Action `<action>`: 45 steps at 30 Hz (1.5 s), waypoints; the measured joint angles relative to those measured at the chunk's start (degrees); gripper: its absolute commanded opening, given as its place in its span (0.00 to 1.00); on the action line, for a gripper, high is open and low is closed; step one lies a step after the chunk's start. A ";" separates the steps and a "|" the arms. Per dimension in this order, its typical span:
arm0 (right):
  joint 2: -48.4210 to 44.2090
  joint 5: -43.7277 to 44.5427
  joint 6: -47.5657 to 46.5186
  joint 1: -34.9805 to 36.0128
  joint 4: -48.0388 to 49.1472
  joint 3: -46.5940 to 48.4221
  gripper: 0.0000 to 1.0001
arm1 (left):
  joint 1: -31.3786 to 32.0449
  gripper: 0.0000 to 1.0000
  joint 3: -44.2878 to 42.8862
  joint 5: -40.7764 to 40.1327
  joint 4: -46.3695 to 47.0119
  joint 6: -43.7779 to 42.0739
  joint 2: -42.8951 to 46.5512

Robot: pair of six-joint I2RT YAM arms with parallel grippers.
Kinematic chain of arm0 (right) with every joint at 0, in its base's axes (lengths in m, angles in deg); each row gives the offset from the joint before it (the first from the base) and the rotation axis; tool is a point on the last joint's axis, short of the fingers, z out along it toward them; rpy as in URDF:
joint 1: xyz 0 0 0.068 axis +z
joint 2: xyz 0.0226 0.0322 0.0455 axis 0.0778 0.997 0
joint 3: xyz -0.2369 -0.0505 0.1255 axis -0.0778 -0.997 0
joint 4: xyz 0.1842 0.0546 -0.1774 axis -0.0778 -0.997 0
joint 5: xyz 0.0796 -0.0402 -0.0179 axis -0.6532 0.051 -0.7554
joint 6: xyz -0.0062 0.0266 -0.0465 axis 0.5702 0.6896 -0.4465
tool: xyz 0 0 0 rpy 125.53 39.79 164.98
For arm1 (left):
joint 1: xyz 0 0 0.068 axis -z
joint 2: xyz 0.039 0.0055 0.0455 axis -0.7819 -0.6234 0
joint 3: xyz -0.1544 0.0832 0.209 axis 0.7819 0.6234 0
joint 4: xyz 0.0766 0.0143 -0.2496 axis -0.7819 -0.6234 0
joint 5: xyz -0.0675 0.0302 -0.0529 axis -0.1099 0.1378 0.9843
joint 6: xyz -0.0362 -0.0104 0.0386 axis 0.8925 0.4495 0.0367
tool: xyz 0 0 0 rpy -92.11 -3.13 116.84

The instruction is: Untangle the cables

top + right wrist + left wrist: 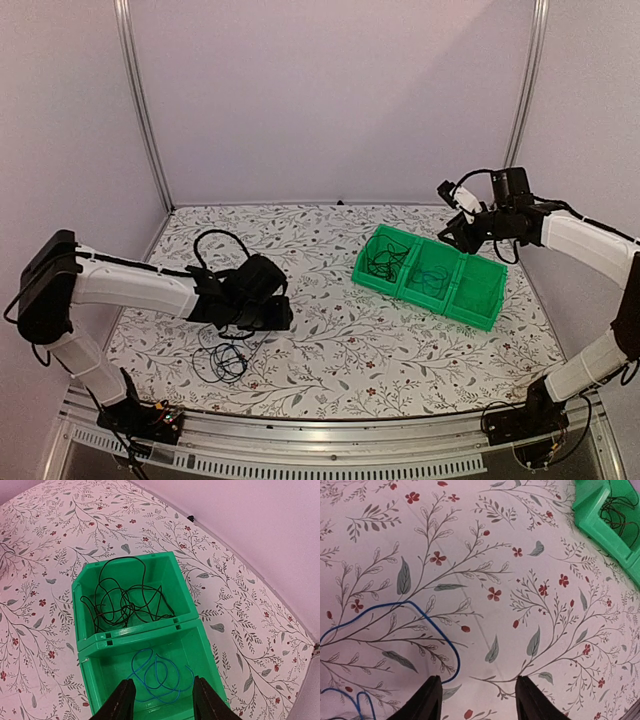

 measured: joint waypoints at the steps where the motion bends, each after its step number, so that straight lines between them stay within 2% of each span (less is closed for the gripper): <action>1: -0.59 -0.15 0.02 0.00 0.42 -0.07 0.43 | -0.28 0.47 -1.57 0.83 0.61 -0.09 -2.25; 4: -1.29 -0.59 0.02 0.00 1.36 -0.17 0.43 | -1.31 0.34 -5.55 2.43 1.84 -0.28 -8.46; 8: -1.33 -1.49 0.02 0.00 1.62 -0.68 0.43 | -2.25 0.04 -9.42 3.04 1.51 -0.76 -12.90; 9: -1.33 -1.57 0.02 0.00 1.62 -0.83 0.43 | -2.36 0.00 -10.38 3.13 1.36 -1.16 -13.49; 15: -1.33 -2.86 -0.02 0.00 1.81 -1.31 0.42 | -1.38 0.00 -16.17 3.06 2.01 -6.95 -13.25; 19: -1.36 -4.04 -0.22 0.00 1.99 -1.62 0.42 | 2.36 0.00 -19.69 1.29 2.73 -11.37 -11.34; 20: -1.40 -4.31 -0.26 0.00 2.03 -1.70 0.42 | 3.21 0.09 -20.28 0.87 2.64 -11.69 -10.73; 22: -1.62 -4.87 -0.35 0.00 2.01 -1.95 0.42 | 4.46 0.38 -20.94 -0.02 1.77 -11.28 -9.22; 24: -1.88 -5.62 -0.63 0.00 2.01 -2.08 0.42 | 4.81 0.58 -21.44 -1.27 -0.96 -8.83 -8.24; 26: -2.03 -6.12 -0.98 0.00 2.01 -2.12 0.42 | 4.44 0.65 -21.75 -3.43 -5.14 -5.03 -8.13; 28: -2.05 -6.67 -1.31 0.00 1.99 -2.12 0.42 | 3.98 0.65 -21.18 -5.64 -9.79 -0.85 -8.52; 34: -2.05 -7.63 -1.75 0.00 1.95 -2.12 0.42 | 2.56 0.55 -17.38 -6.71 -14.21 3.91 -11.89; 37: -2.05 -8.07 -1.97 0.00 1.92 -2.12 0.42 | 1.27 0.42 -17.20 -6.67 -13.99 4.17 -15.52; 38: -2.05 -8.22 -1.99 0.00 1.90 -2.12 0.42 | 0.81 0.35 -17.20 -6.60 -13.70 4.26 -16.63; 41: -2.05 -8.61 -2.19 0.00 1.77 -2.12 0.42 | -0.59 0.01 -18.29 -6.54 -13.77 3.32 -20.39; 45: -2.05 -8.92 -2.23 0.00 1.49 -2.12 0.42 | -0.68 0.00 -21.62 -7.48 -14.23 0.09 -22.60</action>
